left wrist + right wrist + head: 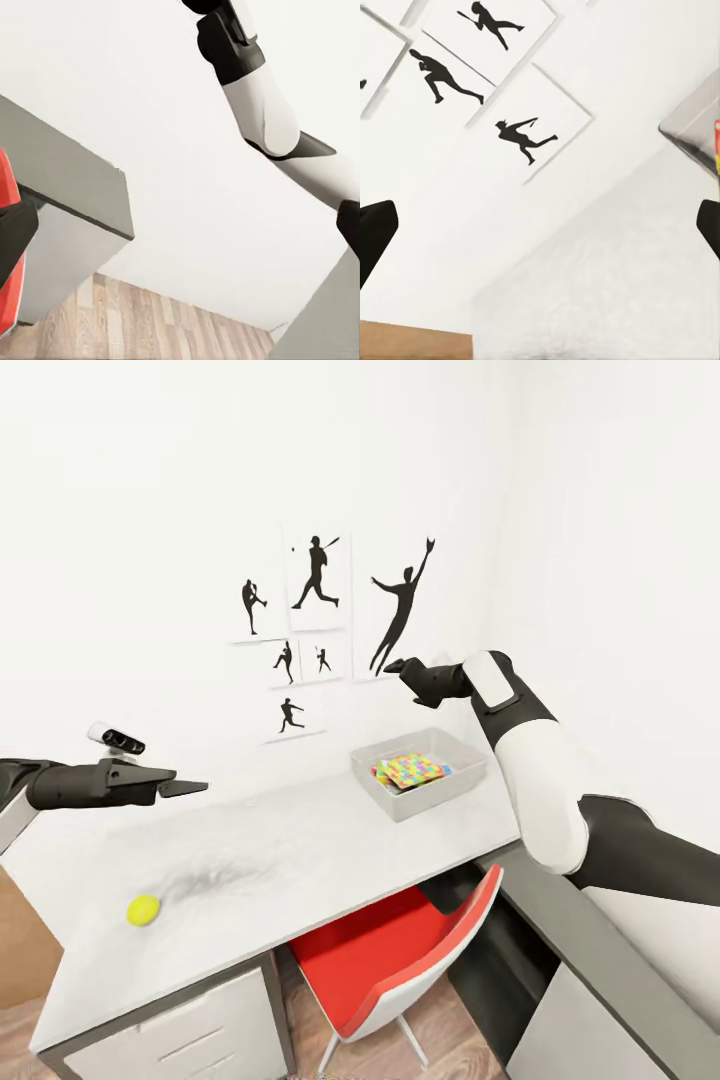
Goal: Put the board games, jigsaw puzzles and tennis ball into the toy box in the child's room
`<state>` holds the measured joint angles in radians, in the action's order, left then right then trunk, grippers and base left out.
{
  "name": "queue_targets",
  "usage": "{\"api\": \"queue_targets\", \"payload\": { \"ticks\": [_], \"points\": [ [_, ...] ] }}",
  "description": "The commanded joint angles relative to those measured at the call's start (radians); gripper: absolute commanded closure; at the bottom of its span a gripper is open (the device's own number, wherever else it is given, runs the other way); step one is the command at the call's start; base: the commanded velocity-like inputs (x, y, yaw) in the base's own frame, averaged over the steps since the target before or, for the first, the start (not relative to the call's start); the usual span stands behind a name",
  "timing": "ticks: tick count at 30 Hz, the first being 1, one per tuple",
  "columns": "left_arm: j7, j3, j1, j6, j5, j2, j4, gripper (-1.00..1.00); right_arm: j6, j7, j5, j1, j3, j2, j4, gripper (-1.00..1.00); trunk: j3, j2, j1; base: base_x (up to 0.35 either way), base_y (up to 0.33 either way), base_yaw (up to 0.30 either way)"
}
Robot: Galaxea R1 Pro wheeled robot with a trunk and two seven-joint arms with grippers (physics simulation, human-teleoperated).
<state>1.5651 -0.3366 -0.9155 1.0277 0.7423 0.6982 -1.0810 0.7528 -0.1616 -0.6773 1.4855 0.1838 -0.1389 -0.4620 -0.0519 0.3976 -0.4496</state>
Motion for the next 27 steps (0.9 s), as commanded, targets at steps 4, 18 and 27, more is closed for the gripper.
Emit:
{"api": "queue_targets", "payload": {
  "ticks": [4,18,27],
  "points": [
    [0.006,-0.003,-0.002,0.009,-0.026,0.001,0.037,-1.00,0.003,-0.011,-0.010,0.001,0.005,-0.001,-0.001,-1.00,0.001,0.002,0.000,-0.159,0.023,0.240],
    [0.006,0.000,0.000,0.002,-0.053,0.003,0.102,-1.00,0.004,-0.012,-0.009,0.001,0.004,-0.004,0.000,-1.00,0.014,0.002,0.000,-0.156,0.002,0.241],
    [0.006,0.002,0.000,-0.013,-0.064,0.023,0.159,-1.00,0.004,-0.012,-0.008,0.001,0.003,-0.004,0.004,-1.00,0.022,0.002,0.000,-0.166,0.000,0.241]
  ]
}}
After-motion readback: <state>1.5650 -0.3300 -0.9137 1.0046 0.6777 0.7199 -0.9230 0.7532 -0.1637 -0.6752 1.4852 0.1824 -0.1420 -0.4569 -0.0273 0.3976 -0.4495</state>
